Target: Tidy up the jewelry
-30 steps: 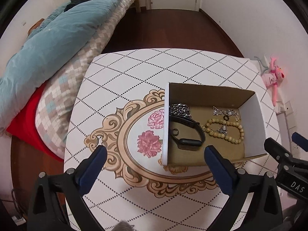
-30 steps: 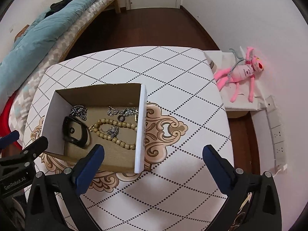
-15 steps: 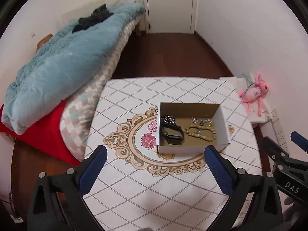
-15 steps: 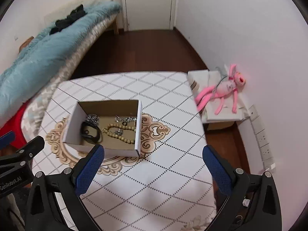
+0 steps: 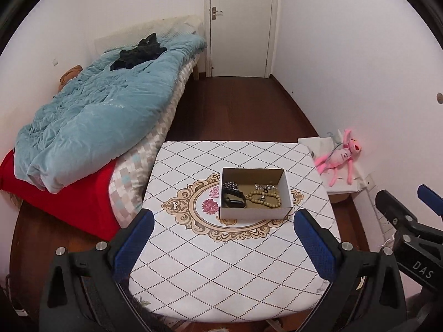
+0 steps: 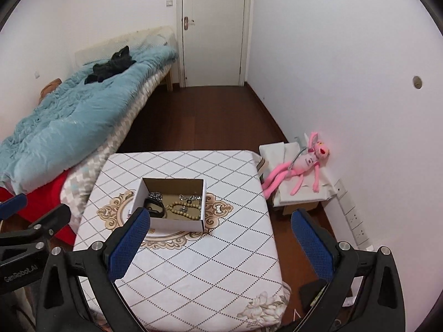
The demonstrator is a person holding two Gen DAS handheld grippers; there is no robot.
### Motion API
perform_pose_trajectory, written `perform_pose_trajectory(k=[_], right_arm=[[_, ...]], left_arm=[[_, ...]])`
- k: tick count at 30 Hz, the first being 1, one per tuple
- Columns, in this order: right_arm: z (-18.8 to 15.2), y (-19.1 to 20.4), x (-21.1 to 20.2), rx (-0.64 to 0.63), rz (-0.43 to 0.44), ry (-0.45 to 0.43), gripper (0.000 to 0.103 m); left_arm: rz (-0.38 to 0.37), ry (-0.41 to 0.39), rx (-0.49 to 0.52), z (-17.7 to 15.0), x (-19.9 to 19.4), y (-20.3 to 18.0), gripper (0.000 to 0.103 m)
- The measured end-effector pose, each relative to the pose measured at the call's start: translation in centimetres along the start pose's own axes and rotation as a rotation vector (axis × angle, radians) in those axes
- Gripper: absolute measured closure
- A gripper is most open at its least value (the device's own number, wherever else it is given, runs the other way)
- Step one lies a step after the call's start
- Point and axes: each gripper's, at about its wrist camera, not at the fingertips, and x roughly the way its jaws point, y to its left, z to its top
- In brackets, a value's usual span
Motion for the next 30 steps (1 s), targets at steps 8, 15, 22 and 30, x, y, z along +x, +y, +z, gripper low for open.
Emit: perform_pose_trajectory(k=[8,15,22,30], right_arm=[[-0.1,0.3,-3.9,-0.006,0.017,-0.017,0.0],[0.0,0.3,-4.7,0.001,0.036,-0.014,0.0],[0.6,0.4,-3.8,0.01,0.034,0.012,0.0],[2.1,0.2,0.7,0.01,0.011,0.069,0.0]], left_arm=[[-0.013,-0.008,-0.007,-0.1,-2.3,0.5,0.0],[-0.01,-0.008,-0.009,-0.4,-3.0,0.8,0.0],[-0.006,0.048,-0.008,0.2,-1.5,0.7,0.0],[0.025,0.119,0.0,1.9,2.6,0.4,0.0]])
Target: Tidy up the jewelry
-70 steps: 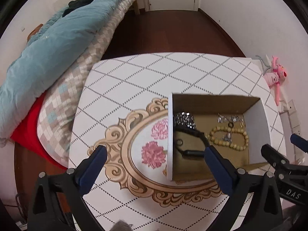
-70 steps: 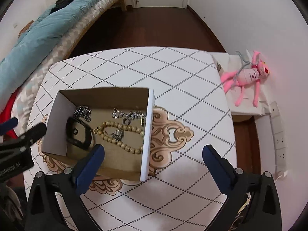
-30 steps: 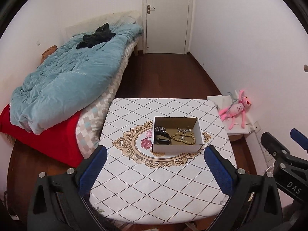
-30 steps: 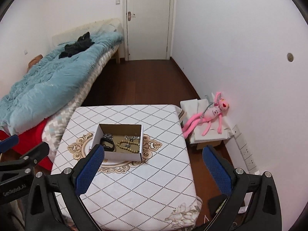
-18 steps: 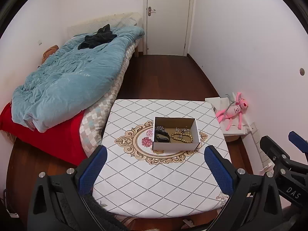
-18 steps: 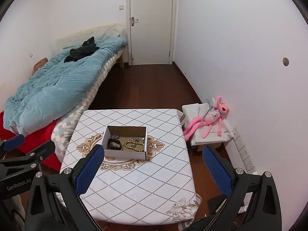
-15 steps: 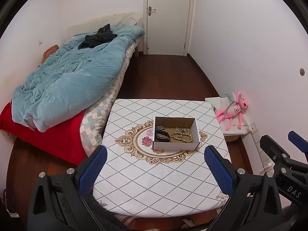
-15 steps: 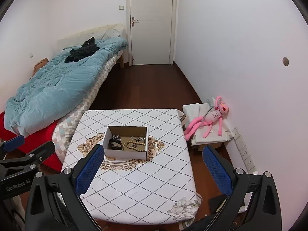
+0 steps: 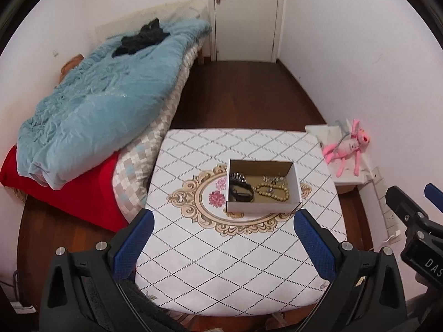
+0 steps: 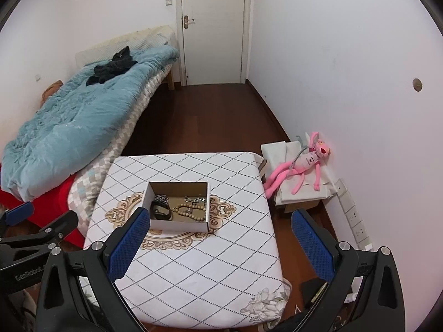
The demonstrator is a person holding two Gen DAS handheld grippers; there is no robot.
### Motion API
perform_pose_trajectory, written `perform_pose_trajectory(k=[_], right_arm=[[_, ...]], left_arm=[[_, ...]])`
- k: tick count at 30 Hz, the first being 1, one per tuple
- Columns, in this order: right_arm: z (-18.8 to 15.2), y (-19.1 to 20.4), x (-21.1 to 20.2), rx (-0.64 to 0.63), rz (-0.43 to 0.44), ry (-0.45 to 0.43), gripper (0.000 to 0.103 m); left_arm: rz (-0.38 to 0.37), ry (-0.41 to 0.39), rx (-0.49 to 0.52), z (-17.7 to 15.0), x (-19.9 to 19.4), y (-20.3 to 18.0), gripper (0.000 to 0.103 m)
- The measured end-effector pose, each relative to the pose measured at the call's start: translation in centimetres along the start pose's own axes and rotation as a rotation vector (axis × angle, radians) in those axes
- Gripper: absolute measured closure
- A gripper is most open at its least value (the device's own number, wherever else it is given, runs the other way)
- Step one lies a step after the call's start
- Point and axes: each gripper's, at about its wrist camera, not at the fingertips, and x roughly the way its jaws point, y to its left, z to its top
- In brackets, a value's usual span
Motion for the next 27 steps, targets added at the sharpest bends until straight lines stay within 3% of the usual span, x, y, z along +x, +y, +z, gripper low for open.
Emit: perform_pose_trajectory(k=[16,27], right_arm=[[1.1,0.4,7.9,-0.006,-0.006,0.146,0.0],[1.3,0.8,8.9,-0.028,-0.012,0.183,0.0]], left_arm=[[0.041,0.079,0.002,2.3,4.8,0.3,0.0],[0.024,0.107,0.006,2.2,6.0,0.1,0.0]])
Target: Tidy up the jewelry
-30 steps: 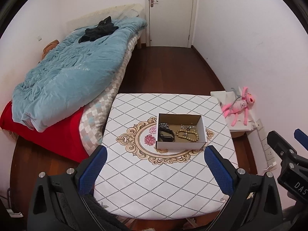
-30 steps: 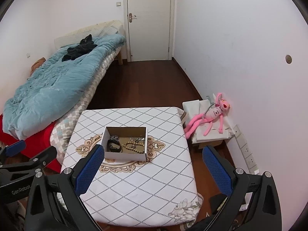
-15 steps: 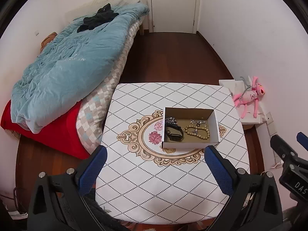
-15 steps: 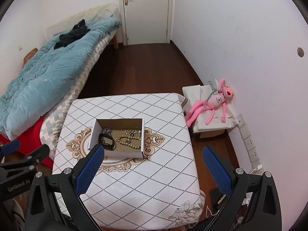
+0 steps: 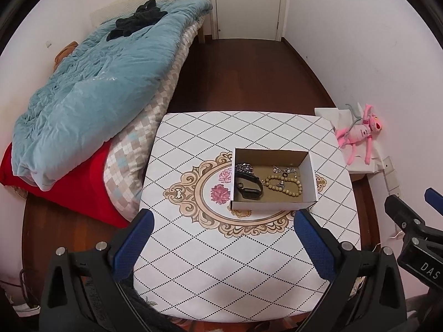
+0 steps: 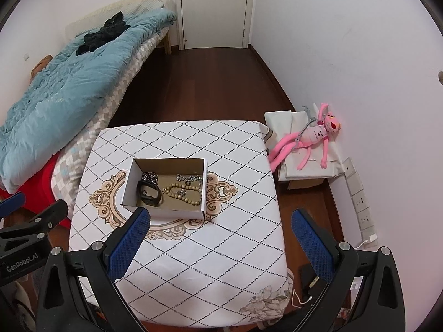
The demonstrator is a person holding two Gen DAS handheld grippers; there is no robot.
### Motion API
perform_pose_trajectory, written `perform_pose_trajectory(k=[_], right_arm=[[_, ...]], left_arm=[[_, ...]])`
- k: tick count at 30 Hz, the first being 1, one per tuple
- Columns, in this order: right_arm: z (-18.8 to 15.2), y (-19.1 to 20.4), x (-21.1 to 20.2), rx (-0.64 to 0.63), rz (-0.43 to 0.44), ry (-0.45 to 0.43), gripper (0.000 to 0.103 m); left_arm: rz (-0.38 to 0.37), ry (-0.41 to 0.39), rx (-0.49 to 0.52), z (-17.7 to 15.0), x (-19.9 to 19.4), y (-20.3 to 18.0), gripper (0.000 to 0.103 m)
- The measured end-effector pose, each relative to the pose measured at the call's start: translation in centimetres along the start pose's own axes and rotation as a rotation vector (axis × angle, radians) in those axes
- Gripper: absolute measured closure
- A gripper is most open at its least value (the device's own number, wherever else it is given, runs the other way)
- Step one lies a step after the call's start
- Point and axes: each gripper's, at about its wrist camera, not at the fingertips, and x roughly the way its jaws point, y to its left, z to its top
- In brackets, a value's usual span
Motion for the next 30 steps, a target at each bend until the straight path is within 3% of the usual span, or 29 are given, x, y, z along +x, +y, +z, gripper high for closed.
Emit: perform_pose_trajectory(k=[30], right_arm=[[-0.1,0.6,1.1,-0.026,0.001,0.043,0.0]], left_arm=[[-0.006,0.014,0.002,-0.4,0.8,0.4,0.0]])
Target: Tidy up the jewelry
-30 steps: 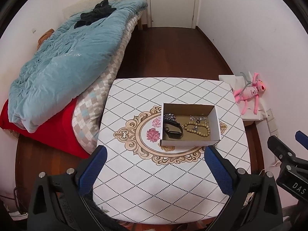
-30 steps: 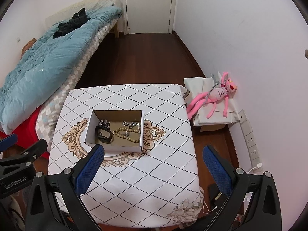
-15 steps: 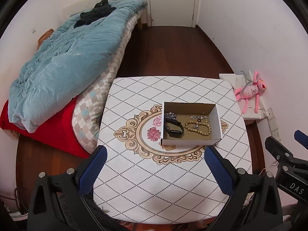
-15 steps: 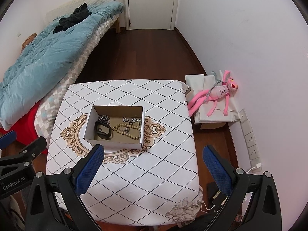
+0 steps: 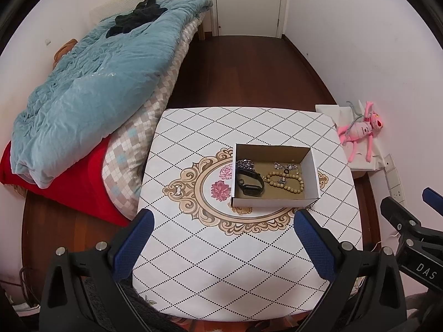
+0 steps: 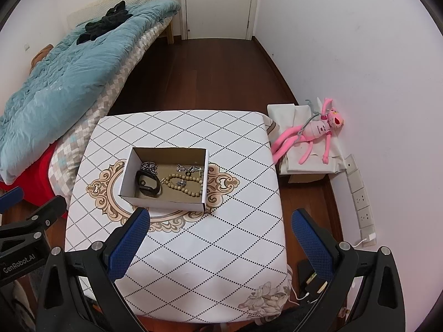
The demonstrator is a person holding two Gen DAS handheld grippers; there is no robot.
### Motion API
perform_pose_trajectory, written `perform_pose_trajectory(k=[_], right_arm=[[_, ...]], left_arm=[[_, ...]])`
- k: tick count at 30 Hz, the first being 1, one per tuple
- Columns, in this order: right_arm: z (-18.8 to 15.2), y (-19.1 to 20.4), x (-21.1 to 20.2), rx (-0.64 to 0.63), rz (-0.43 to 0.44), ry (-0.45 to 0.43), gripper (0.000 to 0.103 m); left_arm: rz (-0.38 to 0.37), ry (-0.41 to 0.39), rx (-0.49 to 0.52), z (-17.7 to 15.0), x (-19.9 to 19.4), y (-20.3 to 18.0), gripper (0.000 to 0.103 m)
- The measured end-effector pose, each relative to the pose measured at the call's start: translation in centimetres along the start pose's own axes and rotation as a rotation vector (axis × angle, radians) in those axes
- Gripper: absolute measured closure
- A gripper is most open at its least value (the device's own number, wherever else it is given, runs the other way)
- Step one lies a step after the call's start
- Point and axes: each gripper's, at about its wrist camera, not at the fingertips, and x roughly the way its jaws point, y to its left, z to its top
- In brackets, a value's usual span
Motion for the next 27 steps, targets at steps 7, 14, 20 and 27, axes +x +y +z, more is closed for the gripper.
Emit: perform_pose_trajectory(k=[7,14,20,27], right_arm=[[0.06,0.11,0.25,-0.004,0.003,0.007,0.0],[0.06,0.38,0.36,-0.006,0.006,0.009,0.0],[0.11,0.35,0.36,-0.007,0.006,0.009,0.0],[0.14,0.39,0.42,-0.007,0.01,0.01,0.0]], left_arm=[[-0.007,0.006,-0.002,-0.07,0.23,0.16,0.0],[-0.006,0.007,-0.002,-0.1,0.17,0.13,0.0],[-0.007,0.006,-0.003,-0.19,0.16,0.23,0.0],[-0.005,0.008,-0.002,-0.1,0.18,0.18,0.0]])
